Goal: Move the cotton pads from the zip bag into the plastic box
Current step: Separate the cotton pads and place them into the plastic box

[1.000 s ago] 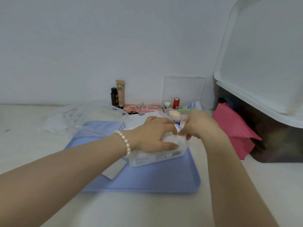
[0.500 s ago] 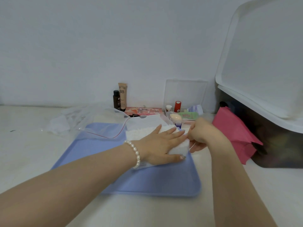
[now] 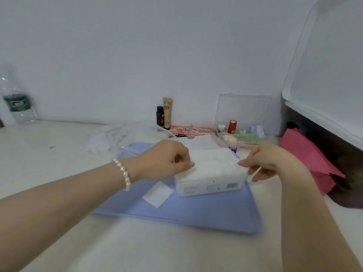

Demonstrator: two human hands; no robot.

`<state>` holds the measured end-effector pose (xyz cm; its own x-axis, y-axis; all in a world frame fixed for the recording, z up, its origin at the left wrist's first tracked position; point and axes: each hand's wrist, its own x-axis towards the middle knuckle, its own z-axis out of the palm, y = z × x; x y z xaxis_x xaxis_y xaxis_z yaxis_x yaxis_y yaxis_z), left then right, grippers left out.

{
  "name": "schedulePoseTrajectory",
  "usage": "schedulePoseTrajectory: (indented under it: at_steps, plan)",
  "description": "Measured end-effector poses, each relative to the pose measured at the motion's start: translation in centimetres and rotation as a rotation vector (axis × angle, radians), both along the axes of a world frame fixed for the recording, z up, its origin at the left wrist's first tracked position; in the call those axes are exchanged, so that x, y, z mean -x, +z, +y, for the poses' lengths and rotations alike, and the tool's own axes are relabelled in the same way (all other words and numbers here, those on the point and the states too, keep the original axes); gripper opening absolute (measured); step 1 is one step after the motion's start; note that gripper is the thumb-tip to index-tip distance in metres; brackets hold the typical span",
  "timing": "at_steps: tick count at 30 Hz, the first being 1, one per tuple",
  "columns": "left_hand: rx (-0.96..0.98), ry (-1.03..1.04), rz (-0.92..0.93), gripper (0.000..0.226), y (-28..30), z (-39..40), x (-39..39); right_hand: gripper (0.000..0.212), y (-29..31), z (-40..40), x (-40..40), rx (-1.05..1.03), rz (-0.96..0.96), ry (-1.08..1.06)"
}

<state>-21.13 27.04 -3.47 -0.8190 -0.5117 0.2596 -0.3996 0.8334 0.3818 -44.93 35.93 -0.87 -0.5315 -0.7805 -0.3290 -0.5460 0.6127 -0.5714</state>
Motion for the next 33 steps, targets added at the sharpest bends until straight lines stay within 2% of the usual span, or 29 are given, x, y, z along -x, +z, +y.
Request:
schedulePoseTrajectory:
  at_steps: [1, 6, 8, 10, 14, 17, 18, 20, 22, 24, 28, 30, 33]
  plan:
    - [-0.021, 0.075, -0.048, 0.02, -0.1, -0.2, -1.1, 0.034, 0.2, 0.1, -0.1, 0.034, 0.023, -0.011]
    - [-0.102, 0.405, -0.318, 0.014, -2.6, -0.7, -4.7, 0.031, 1.3, -0.6, -3.1, 0.199, 0.116, 0.052]
    - [-0.196, 0.481, -0.383, 0.045, -3.9, -0.6, -5.0, 0.027, 1.1, -1.2, -5.1, 0.253, 0.162, 0.126]
    - [-0.251, 0.493, -0.385, 0.065, -5.0, -0.3, -4.7, 0.025, 0.7, -1.6, -6.8, 0.308, 0.221, 0.185]
    - [-0.397, 0.515, -0.259, 0.069, -5.8, 0.1, -4.1, 0.02, 0.1, -1.9, -8.4, 0.375, 0.3, 0.273]
    - [-0.434, 0.496, -0.193, 0.041, -5.7, 0.2, -4.3, 0.021, -0.2, -2.0, -8.8, 0.464, 0.293, 0.311]
    - [-0.46, 0.478, -0.143, 0.033, -5.4, 0.3, -4.4, 0.019, -0.3, -2.0, -9.0, 0.499, 0.245, 0.342]
    - [-0.62, 0.42, 0.047, 0.033, -4.4, 0.5, -4.5, 0.011, -0.4, -1.8, -9.9, 0.535, 0.086, 0.443]
    - [-0.802, 0.326, 0.249, 0.034, -2.8, 0.7, -4.3, 0.026, -0.7, -1.7, -10.9, 0.491, -0.057, 0.558]
    - [-0.868, 0.25, 0.368, 0.038, -1.3, 0.6, -3.9, 0.028, -1.2, -1.9, -11.8, 0.465, -0.175, 0.623]
    - [-0.945, 0.219, 0.455, 0.039, 0.2, 0.3, -3.1, 0.009, -1.1, -2.3, -11.3, 0.516, -0.279, 0.451]
    - [-0.999, 0.261, 0.5, 0.037, 0.0, -0.1, -2.9, 0.01, -1.0, -2.5, -10.1, 0.518, -0.317, 0.363]
    - [-0.99, 0.376, 0.461, 0.026, -0.7, -0.6, -2.7, 0.012, -1.1, -2.6, -8.6, 0.458, -0.308, 0.301]
